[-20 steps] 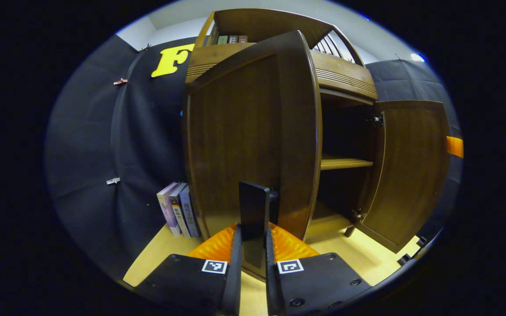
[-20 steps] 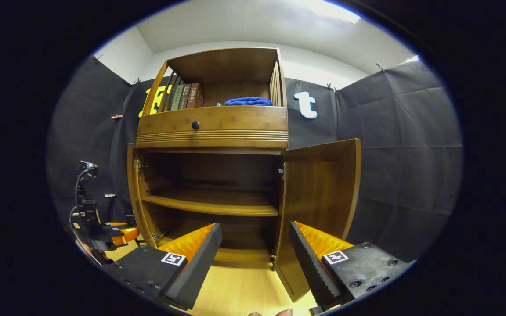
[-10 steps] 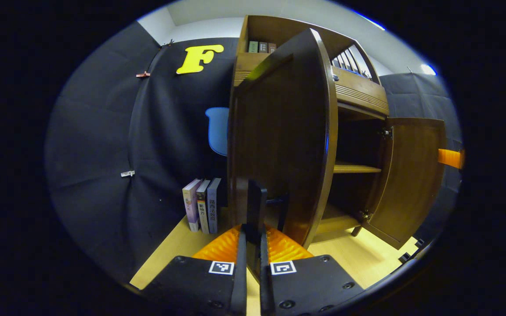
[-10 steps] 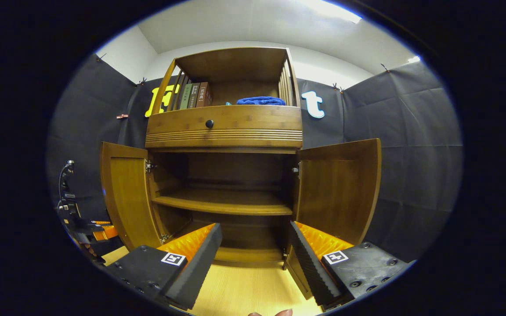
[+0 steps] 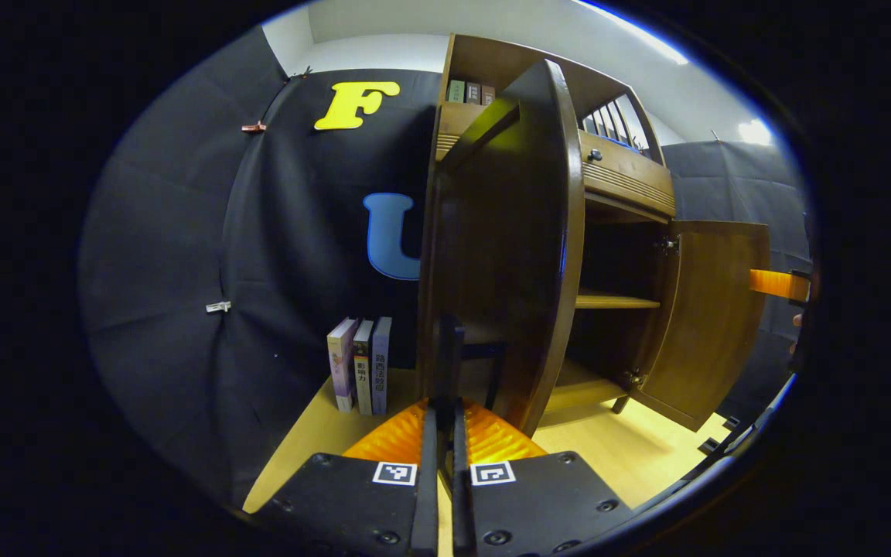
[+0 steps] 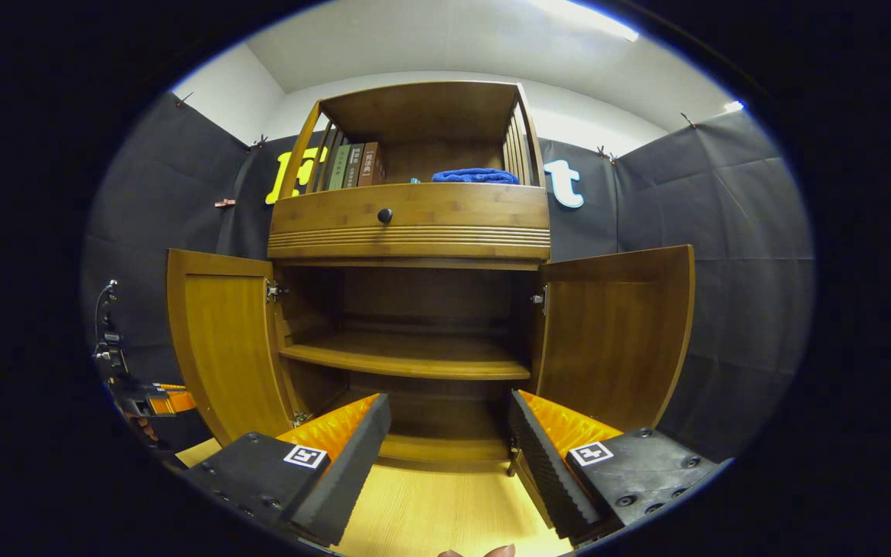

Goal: Open the right door of the double-door shoe cabinet with the right hand, and open the left door with the left hand.

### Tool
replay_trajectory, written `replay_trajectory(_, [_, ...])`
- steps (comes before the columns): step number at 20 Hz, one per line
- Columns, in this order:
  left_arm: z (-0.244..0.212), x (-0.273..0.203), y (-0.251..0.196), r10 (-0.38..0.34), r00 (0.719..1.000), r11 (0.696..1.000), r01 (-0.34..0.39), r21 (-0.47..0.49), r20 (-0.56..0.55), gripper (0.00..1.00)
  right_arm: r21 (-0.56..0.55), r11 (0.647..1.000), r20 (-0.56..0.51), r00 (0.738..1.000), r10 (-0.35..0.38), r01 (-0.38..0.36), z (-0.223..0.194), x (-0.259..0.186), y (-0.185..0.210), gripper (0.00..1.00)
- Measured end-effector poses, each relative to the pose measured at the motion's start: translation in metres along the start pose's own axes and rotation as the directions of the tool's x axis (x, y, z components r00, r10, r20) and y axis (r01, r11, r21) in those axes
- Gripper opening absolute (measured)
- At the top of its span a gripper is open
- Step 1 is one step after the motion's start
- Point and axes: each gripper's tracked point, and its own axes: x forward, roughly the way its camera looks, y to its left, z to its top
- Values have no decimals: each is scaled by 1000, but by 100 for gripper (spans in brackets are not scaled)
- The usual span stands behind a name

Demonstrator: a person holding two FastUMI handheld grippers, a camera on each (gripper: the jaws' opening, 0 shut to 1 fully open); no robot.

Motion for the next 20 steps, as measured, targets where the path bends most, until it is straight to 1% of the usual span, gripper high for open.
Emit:
replay_trajectory(1, [1,0,2,7,1000,1000,-7,-6,3,11,1,1000,-1,1000,4,-4,0,1,1,98])
replay_trajectory(2, [1,0,0,1,1000,1000,-1,-22,3,11,3,1000,-2,1000,7,-7,0,2,3,96])
replay_trajectory(3, [1,-1,-4,-11,1000,999,11,-41,3,7,4,1000,-2,1000,12,-12,-1,4,4,96])
replay_trajectory(5, [2,-3,-6,-14,1000,998,14,-64,-4,11,3,1000,-4,1000,12,-12,-2,7,5,96])
replay_trajectory(6, [2,-4,-6,-9,1000,998,9,-61,-4,11,4,1000,-3,1000,11,-11,-1,7,4,98])
replay_trajectory(10, [7,-5,0,24,1000,999,-23,-46,18,10,17,1000,-4,1000,3,-3,-1,10,-2,98])
replay_trajectory(11, [10,-5,0,32,999,999,-30,-41,32,10,22,1000,-4,1000,2,-2,-1,10,-3,96])
replay_trajectory(13, [12,-4,3,47,998,998,-45,-39,49,9,28,1000,-1,1000,-4,4,-1,11,-6,96])
replay_trajectory(14, [13,-4,4,58,997,998,-56,-34,51,9,30,1000,-2,1000,-5,5,-1,12,-7,98])
replay_trajectory(15, [14,-5,7,68,996,997,-66,-25,56,10,31,999,-5,1000,-6,6,-2,13,-7,98])
replay_trajectory(16, [16,-7,8,72,996,997,-70,-20,61,10,32,999,-5,1000,-5,5,-2,13,-7,98])
replay_trajectory(17, [17,-8,7,67,995,998,-66,-21,71,9,32,999,-4,1000,-5,5,-2,13,-8,96])
replay_trajectory(19, [23,-8,0,46,995,999,-44,-23,94,10,24,1000,-3,1000,-4,4,-2,13,-9,98])
replay_trajectory(20, [26,-8,-1,41,994,999,-40,-16,106,20,19,1000,-1,1000,-5,5,-1,12,-10,96])
